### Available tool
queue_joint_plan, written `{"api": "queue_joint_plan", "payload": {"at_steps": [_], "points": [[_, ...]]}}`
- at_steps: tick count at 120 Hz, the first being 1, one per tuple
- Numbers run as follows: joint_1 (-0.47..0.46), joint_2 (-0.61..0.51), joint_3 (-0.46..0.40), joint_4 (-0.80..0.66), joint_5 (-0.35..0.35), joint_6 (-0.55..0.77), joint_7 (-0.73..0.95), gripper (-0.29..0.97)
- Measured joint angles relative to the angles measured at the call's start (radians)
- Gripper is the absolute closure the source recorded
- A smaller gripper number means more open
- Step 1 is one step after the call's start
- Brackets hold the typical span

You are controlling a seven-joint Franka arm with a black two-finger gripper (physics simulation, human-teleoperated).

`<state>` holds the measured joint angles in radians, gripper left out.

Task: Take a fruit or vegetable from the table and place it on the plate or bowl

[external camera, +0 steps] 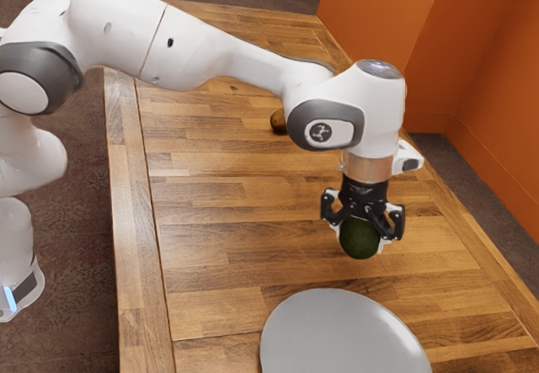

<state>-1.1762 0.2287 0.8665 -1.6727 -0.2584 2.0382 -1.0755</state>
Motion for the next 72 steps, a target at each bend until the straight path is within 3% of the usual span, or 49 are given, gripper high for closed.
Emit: {"api": "queue_joint_plan", "payload": {"at_steps": [25, 56, 65, 72], "points": [[-0.170, 0.004, 0.000, 0.036, 0.079, 0.000, -0.133, 0.35], [-0.178, 0.076, -0.072, 0.088, 0.068, 0.024, -0.296, 0.36], [-0.178, 0.084, -0.085, 0.089, 0.060, 0.036, -0.332, 0.19], [-0.178, 0.086, -0.089, 0.089, 0.056, 0.043, -0.356, 0.13]]}}
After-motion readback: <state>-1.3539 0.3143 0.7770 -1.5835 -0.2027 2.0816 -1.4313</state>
